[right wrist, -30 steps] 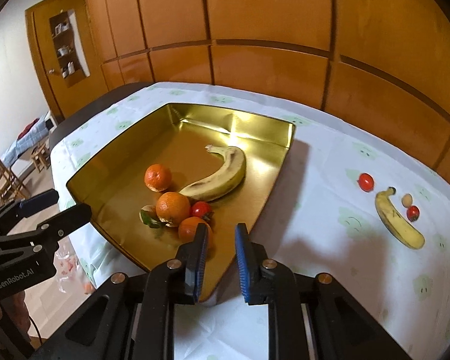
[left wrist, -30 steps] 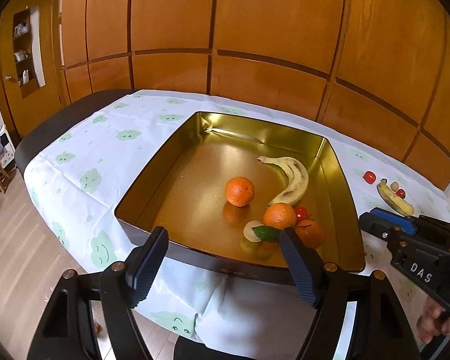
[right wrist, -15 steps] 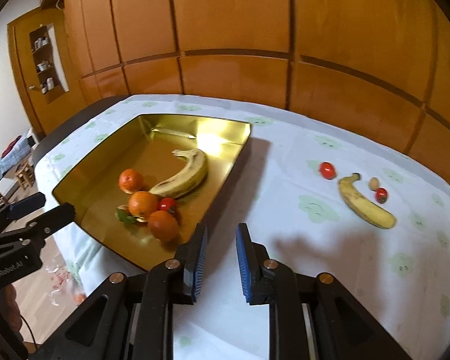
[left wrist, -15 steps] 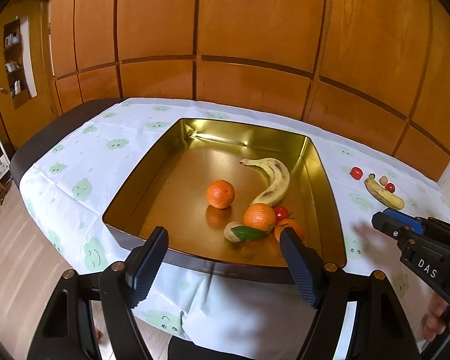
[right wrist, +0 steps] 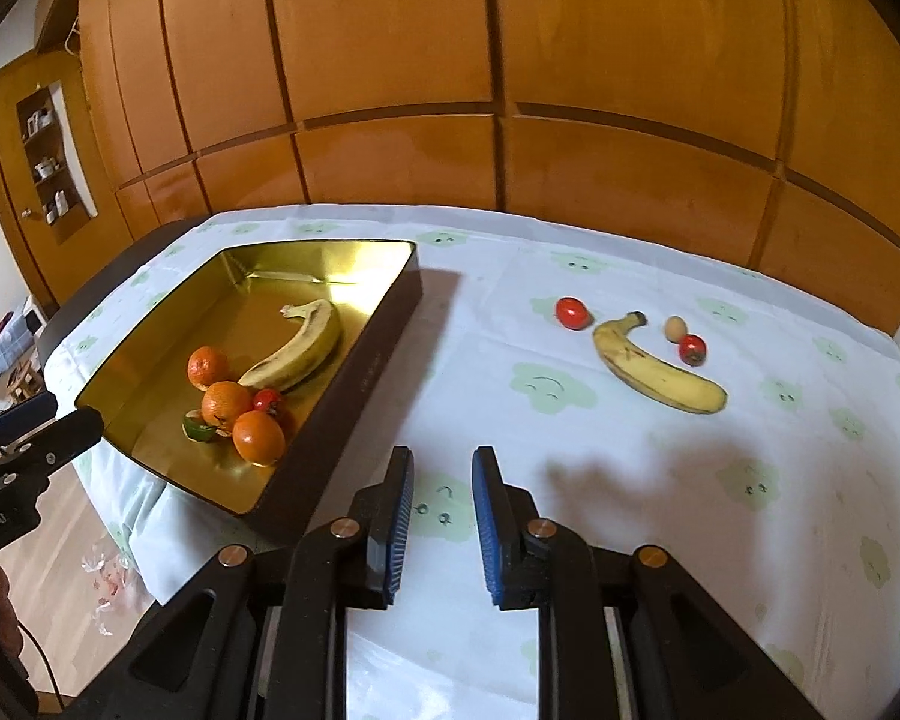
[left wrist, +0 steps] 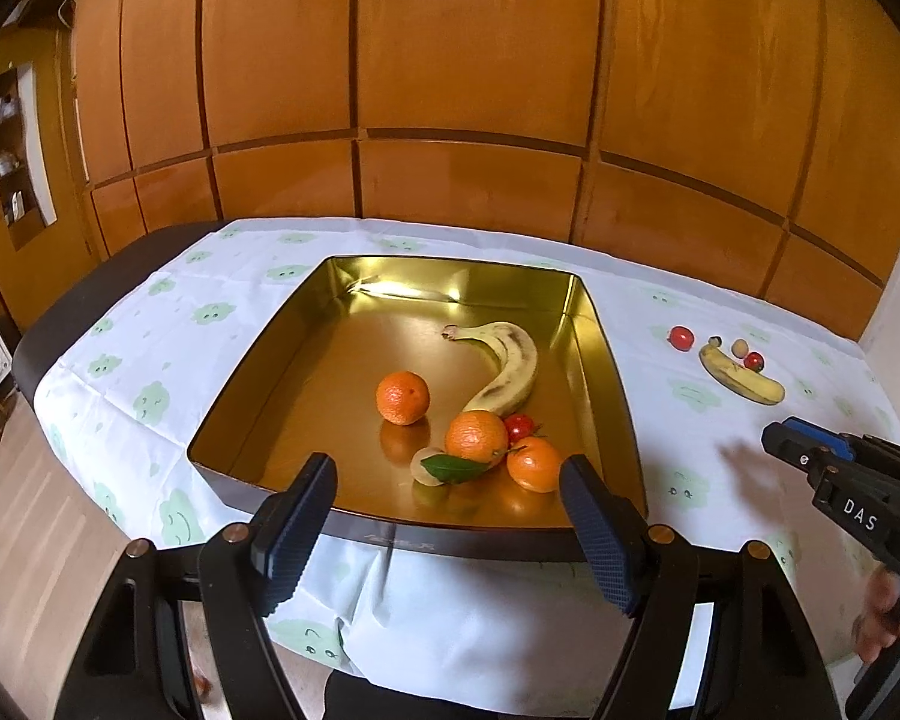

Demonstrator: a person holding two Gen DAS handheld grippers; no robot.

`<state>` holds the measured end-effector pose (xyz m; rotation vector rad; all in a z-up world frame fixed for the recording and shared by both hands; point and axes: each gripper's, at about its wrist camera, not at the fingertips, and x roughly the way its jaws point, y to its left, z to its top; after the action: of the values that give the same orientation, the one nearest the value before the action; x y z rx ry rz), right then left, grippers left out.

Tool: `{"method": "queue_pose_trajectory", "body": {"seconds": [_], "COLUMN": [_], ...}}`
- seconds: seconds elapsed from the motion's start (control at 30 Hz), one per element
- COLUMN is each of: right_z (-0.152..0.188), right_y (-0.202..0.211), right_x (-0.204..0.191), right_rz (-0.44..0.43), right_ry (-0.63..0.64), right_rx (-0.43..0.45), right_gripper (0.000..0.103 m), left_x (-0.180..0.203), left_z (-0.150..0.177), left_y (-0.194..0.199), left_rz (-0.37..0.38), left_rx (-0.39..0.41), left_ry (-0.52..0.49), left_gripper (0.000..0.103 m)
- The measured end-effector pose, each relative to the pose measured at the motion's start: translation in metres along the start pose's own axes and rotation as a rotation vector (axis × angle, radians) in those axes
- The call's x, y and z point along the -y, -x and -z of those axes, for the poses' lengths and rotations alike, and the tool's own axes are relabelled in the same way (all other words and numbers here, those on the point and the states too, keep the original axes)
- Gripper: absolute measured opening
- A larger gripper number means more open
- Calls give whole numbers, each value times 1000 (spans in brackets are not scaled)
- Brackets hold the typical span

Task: Organize fruits
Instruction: 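Withdraw both tools from the tray toward the remaining banana and tomatoes, then grasp the red cherry tomato with the left tool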

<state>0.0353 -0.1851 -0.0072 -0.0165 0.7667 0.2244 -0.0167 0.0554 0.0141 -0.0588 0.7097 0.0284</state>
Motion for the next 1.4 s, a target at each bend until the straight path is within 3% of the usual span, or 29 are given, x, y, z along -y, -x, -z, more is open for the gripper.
{"method": "queue_pose_trajectory", "body": {"seconds": [0.77, 1.4], "right_z": [15, 37], "right_y": [-7, -1], "right_x": [59, 118], "right_rz": [73, 186], "right_ry": [-138, -225], "right_rx": [-23, -36], "right_gripper": [20, 20], "left_x": [45, 115], "left_z": [-10, -20], "left_y": [-12, -26], "left_rz": [48, 142], "left_rx": [-14, -35], "left_ry": [-106, -243], "left_gripper": [77, 77]}}
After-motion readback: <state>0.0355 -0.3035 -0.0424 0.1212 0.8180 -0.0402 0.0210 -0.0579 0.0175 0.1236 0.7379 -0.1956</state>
